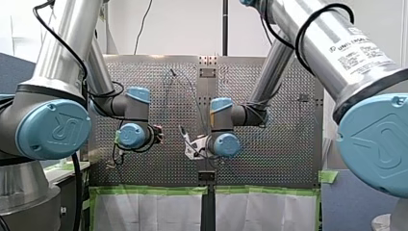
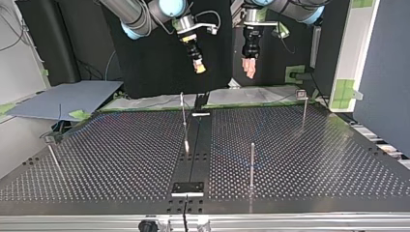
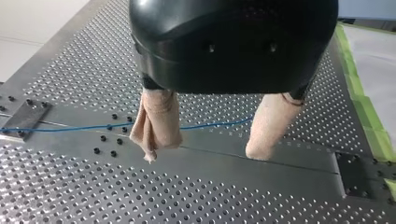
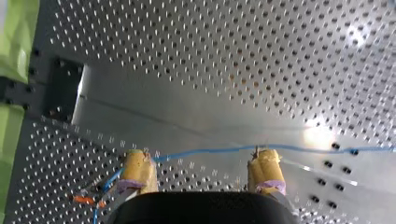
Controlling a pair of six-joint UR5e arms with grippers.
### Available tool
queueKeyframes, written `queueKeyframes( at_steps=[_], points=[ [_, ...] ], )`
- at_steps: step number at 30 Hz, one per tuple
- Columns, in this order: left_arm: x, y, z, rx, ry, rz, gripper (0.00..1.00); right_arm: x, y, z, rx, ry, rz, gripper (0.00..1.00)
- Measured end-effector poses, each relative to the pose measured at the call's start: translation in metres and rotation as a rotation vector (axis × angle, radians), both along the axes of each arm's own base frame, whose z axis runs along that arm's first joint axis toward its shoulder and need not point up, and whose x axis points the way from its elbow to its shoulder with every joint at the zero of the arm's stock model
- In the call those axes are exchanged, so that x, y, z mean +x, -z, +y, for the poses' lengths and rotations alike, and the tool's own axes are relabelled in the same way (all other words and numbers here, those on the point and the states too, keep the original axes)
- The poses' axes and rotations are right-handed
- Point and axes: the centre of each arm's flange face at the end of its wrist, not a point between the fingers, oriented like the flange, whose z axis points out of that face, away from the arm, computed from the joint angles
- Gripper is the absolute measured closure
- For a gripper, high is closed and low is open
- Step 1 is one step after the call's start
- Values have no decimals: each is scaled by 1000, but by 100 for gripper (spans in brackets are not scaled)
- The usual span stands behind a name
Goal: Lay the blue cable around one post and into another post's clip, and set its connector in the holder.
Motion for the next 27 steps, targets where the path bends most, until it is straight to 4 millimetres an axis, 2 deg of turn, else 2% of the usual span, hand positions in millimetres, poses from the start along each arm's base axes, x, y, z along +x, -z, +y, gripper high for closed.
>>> queueKeyframes(
  at_steps=[4,7,16,22,27],
  points=[
    [0,0,0,1,-2,3,0,4,3,19,9,-17,7,0],
    [0,0,1,0,-2,4,0,-1,7,21,16,-7,5,0],
    [0,0,1,0,-3,4,0,-29,18,-2,26,34,-1,0],
    [0,1,1,-3,0,6,0,-40,17,-24,17,36,-9,0],
    [-2,1,0,-18,6,16,0,-42,17,-31,11,15,-11,0]
  ],
)
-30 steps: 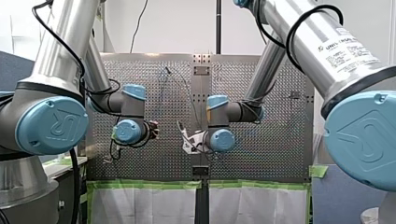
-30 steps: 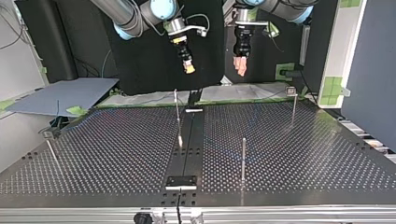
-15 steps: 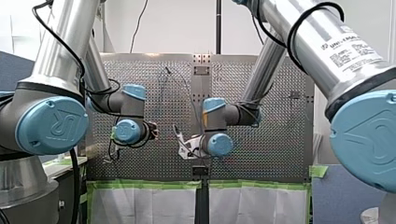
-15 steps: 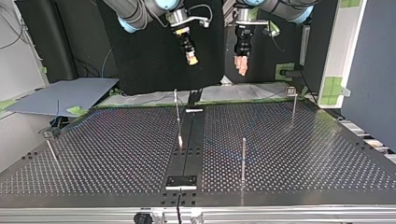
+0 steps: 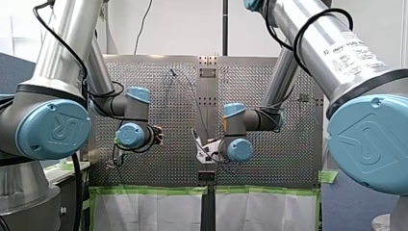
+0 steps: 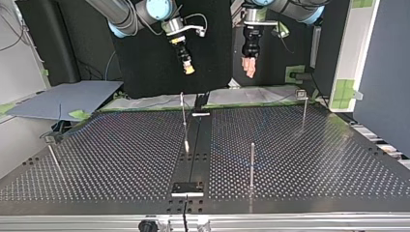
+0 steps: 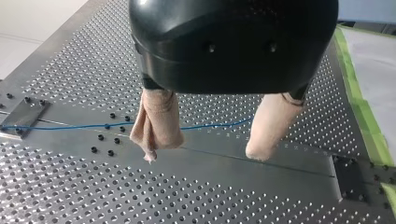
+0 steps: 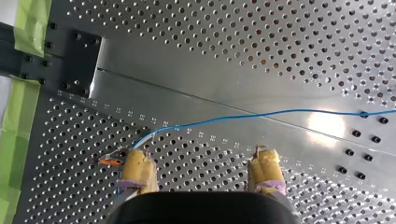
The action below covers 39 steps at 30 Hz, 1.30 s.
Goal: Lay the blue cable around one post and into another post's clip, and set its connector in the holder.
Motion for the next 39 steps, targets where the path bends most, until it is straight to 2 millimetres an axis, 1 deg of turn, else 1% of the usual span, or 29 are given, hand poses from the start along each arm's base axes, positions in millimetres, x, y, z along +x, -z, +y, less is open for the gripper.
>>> queueKeyframes(
  at_steps=[10,39],
  points=[
    [-5,3,-1,-30,14,39,0,2,0,2,-7,-24,2,0],
    [-4,3,0,-37,11,43,0,3,0,5,-6,-30,11,0]
  ],
)
